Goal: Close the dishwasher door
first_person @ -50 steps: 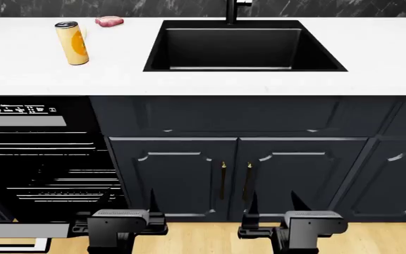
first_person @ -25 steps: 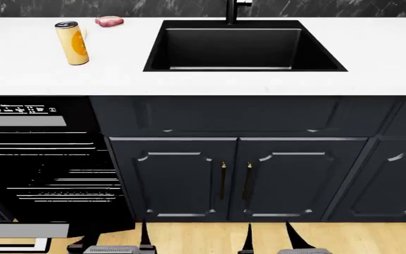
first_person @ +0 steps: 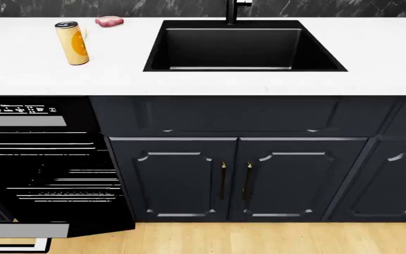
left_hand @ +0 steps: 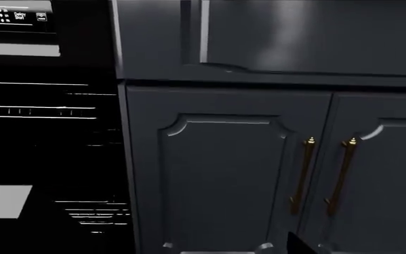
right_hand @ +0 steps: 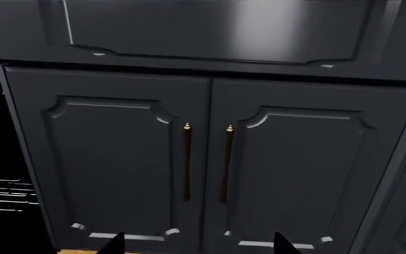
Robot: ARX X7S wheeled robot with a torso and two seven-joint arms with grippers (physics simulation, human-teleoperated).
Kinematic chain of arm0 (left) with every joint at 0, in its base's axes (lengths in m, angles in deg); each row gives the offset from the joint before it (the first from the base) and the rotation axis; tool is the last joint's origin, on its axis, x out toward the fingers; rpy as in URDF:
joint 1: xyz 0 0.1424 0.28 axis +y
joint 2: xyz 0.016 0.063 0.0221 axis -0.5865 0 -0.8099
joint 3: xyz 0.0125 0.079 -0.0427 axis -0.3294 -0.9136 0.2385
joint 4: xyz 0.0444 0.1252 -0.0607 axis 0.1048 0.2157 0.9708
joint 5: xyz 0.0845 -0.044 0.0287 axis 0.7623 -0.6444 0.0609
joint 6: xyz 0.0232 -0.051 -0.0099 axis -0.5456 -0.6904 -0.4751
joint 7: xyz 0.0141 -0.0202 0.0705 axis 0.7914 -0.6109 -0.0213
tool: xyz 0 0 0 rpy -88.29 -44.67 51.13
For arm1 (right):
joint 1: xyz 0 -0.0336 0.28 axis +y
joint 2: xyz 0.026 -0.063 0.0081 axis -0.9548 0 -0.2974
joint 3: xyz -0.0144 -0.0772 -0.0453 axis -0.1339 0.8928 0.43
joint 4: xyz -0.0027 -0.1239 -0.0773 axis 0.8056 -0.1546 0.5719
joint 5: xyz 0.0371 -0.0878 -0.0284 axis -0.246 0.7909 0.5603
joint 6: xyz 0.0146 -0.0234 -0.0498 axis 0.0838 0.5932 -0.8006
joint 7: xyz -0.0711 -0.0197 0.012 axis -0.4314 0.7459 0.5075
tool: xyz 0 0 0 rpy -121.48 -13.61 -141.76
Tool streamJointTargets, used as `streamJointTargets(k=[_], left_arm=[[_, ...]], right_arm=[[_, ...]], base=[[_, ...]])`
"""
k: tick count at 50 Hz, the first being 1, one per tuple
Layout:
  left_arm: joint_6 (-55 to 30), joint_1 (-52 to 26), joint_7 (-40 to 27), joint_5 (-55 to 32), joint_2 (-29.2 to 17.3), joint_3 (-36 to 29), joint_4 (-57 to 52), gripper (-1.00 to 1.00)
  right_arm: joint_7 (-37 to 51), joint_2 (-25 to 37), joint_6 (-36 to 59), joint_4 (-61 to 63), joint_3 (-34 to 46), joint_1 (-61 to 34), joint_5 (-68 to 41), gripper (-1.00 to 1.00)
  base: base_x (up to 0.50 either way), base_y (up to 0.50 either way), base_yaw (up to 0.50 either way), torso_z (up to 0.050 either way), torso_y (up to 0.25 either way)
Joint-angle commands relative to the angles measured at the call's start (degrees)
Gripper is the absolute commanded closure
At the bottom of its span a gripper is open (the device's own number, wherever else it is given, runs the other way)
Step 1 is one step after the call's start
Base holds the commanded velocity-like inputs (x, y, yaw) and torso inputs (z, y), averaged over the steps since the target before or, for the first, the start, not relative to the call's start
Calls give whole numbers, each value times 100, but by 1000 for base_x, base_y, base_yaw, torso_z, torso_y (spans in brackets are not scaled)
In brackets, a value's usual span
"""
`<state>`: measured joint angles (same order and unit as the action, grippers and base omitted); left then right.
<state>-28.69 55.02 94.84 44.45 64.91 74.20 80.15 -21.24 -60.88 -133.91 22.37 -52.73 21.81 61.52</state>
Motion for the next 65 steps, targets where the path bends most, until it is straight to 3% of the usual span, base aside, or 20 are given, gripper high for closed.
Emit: streamJointTargets(k=[1,65], left_arm=[[404,-161,618,53,106,625,645,-100],[404,-154,600,107,106,571,566,-100]], right_arm=[[862,145,-473,-598,902,-87,-3,-100],[731,146,-473,-491,818,-30,-37,-100]], base=[[0,0,0,0,0],[0,0,0,-49,0]])
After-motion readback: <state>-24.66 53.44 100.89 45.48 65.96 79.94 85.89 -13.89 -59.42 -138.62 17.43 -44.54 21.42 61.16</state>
